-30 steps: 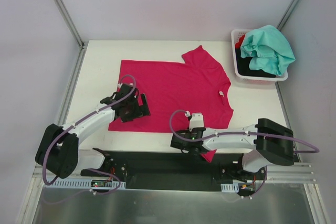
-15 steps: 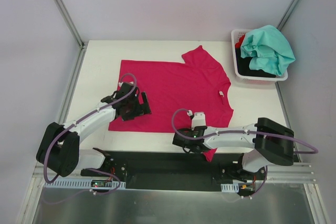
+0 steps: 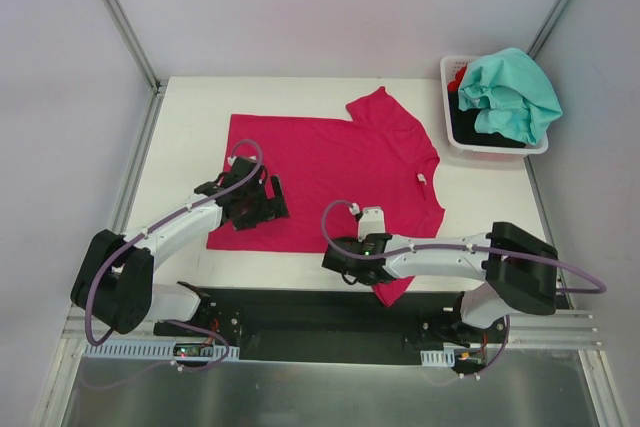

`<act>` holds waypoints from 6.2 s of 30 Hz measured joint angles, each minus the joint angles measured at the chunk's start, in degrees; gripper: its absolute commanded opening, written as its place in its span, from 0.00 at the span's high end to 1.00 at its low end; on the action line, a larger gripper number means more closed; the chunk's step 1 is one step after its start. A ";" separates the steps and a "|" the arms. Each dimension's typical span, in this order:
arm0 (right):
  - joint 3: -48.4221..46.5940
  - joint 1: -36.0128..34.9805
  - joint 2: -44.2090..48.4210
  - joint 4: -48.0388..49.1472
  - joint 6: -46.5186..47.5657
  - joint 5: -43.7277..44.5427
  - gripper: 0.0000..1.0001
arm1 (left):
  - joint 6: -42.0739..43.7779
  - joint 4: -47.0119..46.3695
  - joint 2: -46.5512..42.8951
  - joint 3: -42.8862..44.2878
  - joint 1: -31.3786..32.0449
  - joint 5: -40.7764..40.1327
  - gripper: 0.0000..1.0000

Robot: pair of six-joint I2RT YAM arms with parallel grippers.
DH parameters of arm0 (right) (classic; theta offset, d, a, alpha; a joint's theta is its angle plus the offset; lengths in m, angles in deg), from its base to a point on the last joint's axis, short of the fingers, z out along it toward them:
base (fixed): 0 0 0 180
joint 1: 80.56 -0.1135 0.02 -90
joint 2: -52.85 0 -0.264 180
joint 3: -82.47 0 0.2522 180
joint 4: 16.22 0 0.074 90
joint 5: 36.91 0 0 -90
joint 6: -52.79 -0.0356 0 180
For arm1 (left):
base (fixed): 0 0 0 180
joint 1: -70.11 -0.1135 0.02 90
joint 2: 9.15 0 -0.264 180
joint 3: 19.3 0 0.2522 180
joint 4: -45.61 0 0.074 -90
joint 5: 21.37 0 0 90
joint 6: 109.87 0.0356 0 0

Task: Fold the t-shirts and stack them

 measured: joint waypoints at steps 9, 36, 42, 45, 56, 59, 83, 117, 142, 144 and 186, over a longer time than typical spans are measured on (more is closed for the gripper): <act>-4.07 0.98 4.02 -4.81 1.77 2.80 0.99 | 0.00 0.02 0.02 0.46 0.02 0.02 0.01; -2.54 1.14 5.62 -7.30 5.81 0.79 0.72 | 0.11 0.02 1.25 1.90 0.39 0.00 0.01; -5.81 -6.19 0.57 -8.63 3.63 -1.57 0.71 | 0.11 0.02 1.88 2.21 1.07 -0.02 0.01; -6.47 -8.28 -2.21 -8.44 2.82 -2.86 0.71 | 0.11 0.00 1.90 2.38 1.09 -0.02 0.01; -8.07 -10.82 -7.56 -17.55 -2.47 -1.92 0.69 | 0.09 0.00 2.32 2.56 1.11 -0.04 0.00; -9.75 -11.80 -10.21 -19.69 -3.17 -1.25 0.61 | 0.09 0.00 2.80 2.64 1.29 -0.07 0.01; -19.71 -12.22 -25.51 -27.34 -2.80 5.07 0.48 | 0.07 -0.02 3.50 2.75 1.86 -0.09 0.01; -12.70 -18.45 -23.47 -29.88 -8.90 -0.28 0.74 | 0.00 -0.02 4.42 3.74 2.99 -0.17 0.01; -13.35 -25.00 -23.47 -32.28 -8.15 -3.96 0.99 | -0.04 -0.04 5.86 5.53 4.13 -0.24 0.01; -13.16 -26.16 -23.45 -32.48 -8.37 -4.98 0.99 | -0.04 -0.07 5.99 5.70 4.13 -0.24 0.01; -17.27 -8.96 -3.63 -33.18 -0.92 6.19 0.63 | 0.00 0.02 5.90 6.40 4.13 -0.74 0.01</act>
